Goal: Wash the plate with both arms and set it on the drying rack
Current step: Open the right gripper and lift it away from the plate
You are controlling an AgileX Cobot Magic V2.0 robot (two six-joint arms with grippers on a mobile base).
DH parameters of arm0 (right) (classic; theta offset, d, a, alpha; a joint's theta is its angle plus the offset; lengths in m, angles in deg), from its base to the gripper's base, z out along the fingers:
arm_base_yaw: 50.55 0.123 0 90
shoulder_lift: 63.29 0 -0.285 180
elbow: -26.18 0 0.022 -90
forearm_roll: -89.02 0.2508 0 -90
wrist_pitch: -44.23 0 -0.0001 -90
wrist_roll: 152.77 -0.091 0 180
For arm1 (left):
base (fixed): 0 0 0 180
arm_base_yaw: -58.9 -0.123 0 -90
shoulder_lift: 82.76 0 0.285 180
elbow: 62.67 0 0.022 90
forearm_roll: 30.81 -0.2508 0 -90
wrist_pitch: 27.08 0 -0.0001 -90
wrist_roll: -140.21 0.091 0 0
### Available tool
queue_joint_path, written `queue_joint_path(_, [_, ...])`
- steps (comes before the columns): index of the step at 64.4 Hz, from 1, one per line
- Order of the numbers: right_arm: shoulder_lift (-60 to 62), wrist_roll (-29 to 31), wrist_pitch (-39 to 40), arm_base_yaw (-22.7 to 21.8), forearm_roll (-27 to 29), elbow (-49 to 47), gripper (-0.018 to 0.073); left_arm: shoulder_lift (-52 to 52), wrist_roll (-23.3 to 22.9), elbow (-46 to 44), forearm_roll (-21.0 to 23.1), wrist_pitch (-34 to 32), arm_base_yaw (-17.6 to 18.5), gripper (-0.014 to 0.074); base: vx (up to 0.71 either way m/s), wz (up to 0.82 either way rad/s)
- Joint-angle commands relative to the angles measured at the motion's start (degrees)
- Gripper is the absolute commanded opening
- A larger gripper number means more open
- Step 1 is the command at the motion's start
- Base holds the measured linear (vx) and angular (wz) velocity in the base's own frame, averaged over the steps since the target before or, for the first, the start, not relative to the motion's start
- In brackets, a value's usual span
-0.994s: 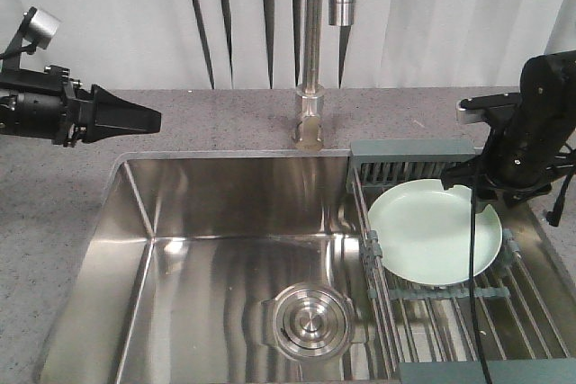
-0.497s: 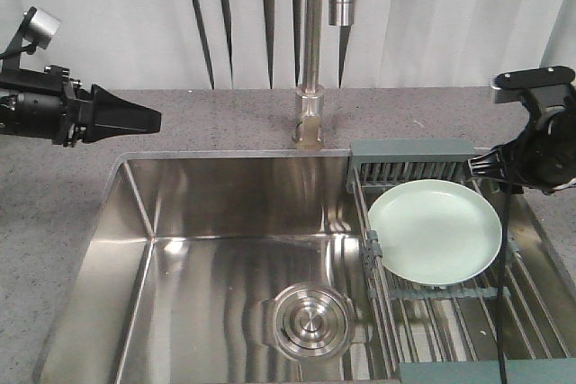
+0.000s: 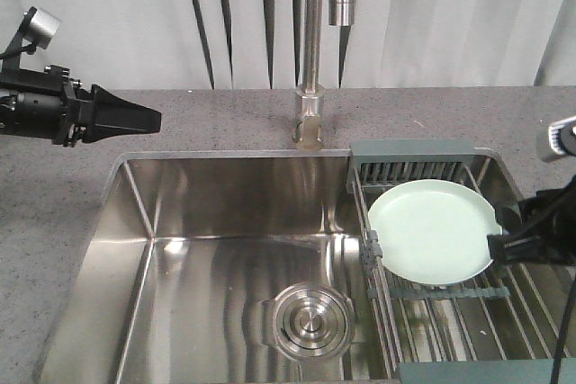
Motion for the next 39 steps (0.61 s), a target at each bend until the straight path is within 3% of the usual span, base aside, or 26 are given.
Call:
queue_joint_path(1, [6.08,0.71,5.39,1.30,0.45,3.24,0.0363,2.81,-0.09,-1.17,4.55,2.45,-0.08,0.0463,0.00,0.00])
queue_joint_path(20, [29.93,-2.41,6.73,1.55,-0.47,12.75,0.0363,2.81,-0.09,-1.17,4.60,2.45,-0.08,0.0463,0.00,0.00])
queue_joint_path(39, [45.77,-1.43,-0.72,1.55,-2.17,19.22,0.0363,2.81,-0.09,-1.17,4.54,2.45,-0.08,0.0463,0.00,0.00])
